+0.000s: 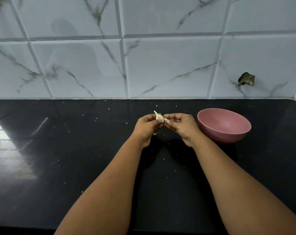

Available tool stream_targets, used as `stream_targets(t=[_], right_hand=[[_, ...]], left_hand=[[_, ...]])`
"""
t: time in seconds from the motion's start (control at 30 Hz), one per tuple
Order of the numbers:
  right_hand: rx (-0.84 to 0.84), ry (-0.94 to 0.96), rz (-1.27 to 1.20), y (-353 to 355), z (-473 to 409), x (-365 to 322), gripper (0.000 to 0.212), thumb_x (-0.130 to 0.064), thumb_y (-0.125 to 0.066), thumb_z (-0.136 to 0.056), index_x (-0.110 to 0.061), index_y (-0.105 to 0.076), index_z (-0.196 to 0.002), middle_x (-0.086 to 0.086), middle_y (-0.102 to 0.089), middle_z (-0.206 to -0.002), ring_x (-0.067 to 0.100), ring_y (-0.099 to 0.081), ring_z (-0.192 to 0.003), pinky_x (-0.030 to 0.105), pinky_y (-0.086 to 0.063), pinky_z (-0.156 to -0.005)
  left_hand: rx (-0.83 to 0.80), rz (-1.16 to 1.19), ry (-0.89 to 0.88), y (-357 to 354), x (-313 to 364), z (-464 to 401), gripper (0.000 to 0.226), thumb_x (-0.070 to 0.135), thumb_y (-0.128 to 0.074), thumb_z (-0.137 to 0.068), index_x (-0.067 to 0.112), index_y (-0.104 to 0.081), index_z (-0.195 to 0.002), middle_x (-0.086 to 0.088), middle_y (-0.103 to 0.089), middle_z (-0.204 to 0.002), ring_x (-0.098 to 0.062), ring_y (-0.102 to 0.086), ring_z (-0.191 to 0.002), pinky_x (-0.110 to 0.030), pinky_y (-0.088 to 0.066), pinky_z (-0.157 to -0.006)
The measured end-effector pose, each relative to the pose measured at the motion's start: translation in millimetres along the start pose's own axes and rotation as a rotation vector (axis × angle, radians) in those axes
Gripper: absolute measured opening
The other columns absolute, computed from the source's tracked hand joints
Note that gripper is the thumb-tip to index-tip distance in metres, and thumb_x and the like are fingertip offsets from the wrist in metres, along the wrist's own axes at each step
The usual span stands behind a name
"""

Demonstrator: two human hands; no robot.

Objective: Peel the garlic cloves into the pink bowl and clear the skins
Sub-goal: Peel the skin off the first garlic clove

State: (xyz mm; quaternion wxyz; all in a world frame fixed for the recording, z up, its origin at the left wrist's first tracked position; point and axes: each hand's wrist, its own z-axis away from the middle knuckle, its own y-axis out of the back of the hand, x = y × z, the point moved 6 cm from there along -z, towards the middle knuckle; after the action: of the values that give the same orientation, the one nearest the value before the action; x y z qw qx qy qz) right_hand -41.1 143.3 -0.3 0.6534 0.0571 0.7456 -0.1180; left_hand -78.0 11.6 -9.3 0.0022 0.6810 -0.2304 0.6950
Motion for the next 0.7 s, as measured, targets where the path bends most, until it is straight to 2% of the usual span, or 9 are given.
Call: stream_targets(t=[0.07, 0.17, 0.2, 0.27, 0.33, 0.4, 0.5, 0.6, 0.7], right_hand=[[0.074, 0.038, 0.158, 7.1, -1.1, -1.0, 0.018, 0.001, -0.069, -0.085, 0.000, -0.072, -0.103, 0.010, -0.073, -0.089, 0.015, -0.070, -0.078, 0.018, -0.057, -0.071], [0.141, 0.169, 0.756, 13.7, -3.6, -10.0, 0.006, -0.016, -0.077, -0.081, -0.020, -0.076, -0.085, -0.010, -0.067, -0.073, 0.002, -0.059, -0.065, 0.015, -0.049, -0.064], [0.095, 0.174, 0.887, 10.6, -4.1, -9.7, 0.008, -0.015, -0.074, -0.083, -0.022, -0.076, -0.087, -0.014, -0.066, -0.073, -0.001, -0.057, -0.066, 0.015, -0.048, -0.066], [-0.011, 0.136, 0.993, 3.7, -5.2, -4.4, 0.024, -0.005, -0.060, -0.090, -0.019, -0.075, -0.104, -0.006, -0.071, -0.096, 0.004, -0.063, -0.084, 0.017, -0.048, -0.082], [-0.006, 0.133, 0.941, 2.1, -5.2, -5.1, 0.038, 0.005, -0.049, -0.092, -0.013, -0.068, -0.120, 0.006, -0.067, -0.117, 0.017, -0.064, -0.102, 0.021, -0.048, -0.089], [0.083, 0.161, 0.791, 5.4, -2.8, -11.6, 0.033, 0.006, -0.050, -0.091, -0.009, -0.071, -0.112, 0.010, -0.071, -0.105, 0.019, -0.069, -0.092, 0.025, -0.055, -0.084], [0.176, 0.239, 0.638, 10.9, -0.3, -21.2, 0.010, -0.005, -0.071, -0.083, -0.014, -0.074, -0.084, 0.003, -0.071, -0.072, 0.012, -0.068, -0.066, 0.026, -0.059, -0.069], [0.181, 0.286, 0.606, 9.8, 0.1, -23.6, 0.015, -0.017, -0.082, -0.076, -0.020, -0.073, -0.088, -0.007, -0.067, -0.076, 0.000, -0.060, -0.061, 0.010, -0.047, -0.060], [0.131, 0.252, 0.517, 5.0, 0.0, -16.3, 0.019, -0.018, -0.080, -0.079, -0.022, -0.075, -0.097, -0.006, -0.069, -0.083, -0.001, -0.060, -0.064, 0.016, -0.047, -0.064]], left_hand=[[0.020, -0.022, -0.012, 0.8, -0.5, -1.3, 0.019, -0.010, -0.057, -0.091, 0.002, -0.066, -0.103, -0.010, -0.069, -0.091, -0.016, -0.066, -0.083, -0.023, -0.055, -0.082], [0.110, -0.122, -0.015, 7.6, -2.3, -3.7, 0.021, -0.008, -0.054, -0.094, 0.001, -0.062, -0.111, -0.010, -0.070, -0.096, -0.016, -0.068, -0.084, -0.024, -0.056, -0.078], [0.130, -0.172, -0.015, 9.5, -3.0, -4.0, 0.020, -0.007, -0.054, -0.094, 0.004, -0.063, -0.109, -0.010, -0.071, -0.097, -0.016, -0.069, -0.085, -0.025, -0.057, -0.077], [0.148, -0.249, -0.037, 11.6, -3.4, -4.4, 0.019, -0.005, -0.054, -0.094, 0.006, -0.064, -0.104, -0.011, -0.072, -0.099, -0.016, -0.071, -0.087, -0.024, -0.058, -0.077], [0.138, -0.306, -0.078, 10.5, -2.1, -4.2, 0.019, -0.004, -0.056, -0.093, 0.007, -0.066, -0.105, -0.010, -0.072, -0.101, -0.017, -0.072, -0.091, -0.025, -0.058, -0.080], [0.106, -0.338, -0.120, 6.9, -0.4, -3.1, 0.019, 0.000, -0.057, -0.095, 0.007, -0.068, -0.110, -0.007, -0.072, -0.103, -0.012, -0.070, -0.088, -0.018, -0.055, -0.074], [0.069, -0.343, -0.162, 3.0, 1.7, -1.5, 0.019, 0.002, -0.056, -0.097, 0.011, -0.068, -0.109, -0.004, -0.071, -0.103, -0.008, -0.067, -0.084, -0.013, -0.053, -0.070], [0.063, -0.367, -0.170, 1.1, 2.6, -0.4, 0.023, 0.004, -0.053, -0.099, 0.008, -0.067, -0.116, -0.001, -0.070, -0.098, -0.009, -0.066, -0.084, -0.018, -0.056, -0.078], [0.041, -0.396, -0.178, -2.7, 2.9, 1.1, 0.024, 0.005, -0.049, -0.101, 0.009, -0.068, -0.115, -0.002, -0.070, -0.096, -0.012, -0.066, -0.087, -0.023, -0.057, -0.084]])
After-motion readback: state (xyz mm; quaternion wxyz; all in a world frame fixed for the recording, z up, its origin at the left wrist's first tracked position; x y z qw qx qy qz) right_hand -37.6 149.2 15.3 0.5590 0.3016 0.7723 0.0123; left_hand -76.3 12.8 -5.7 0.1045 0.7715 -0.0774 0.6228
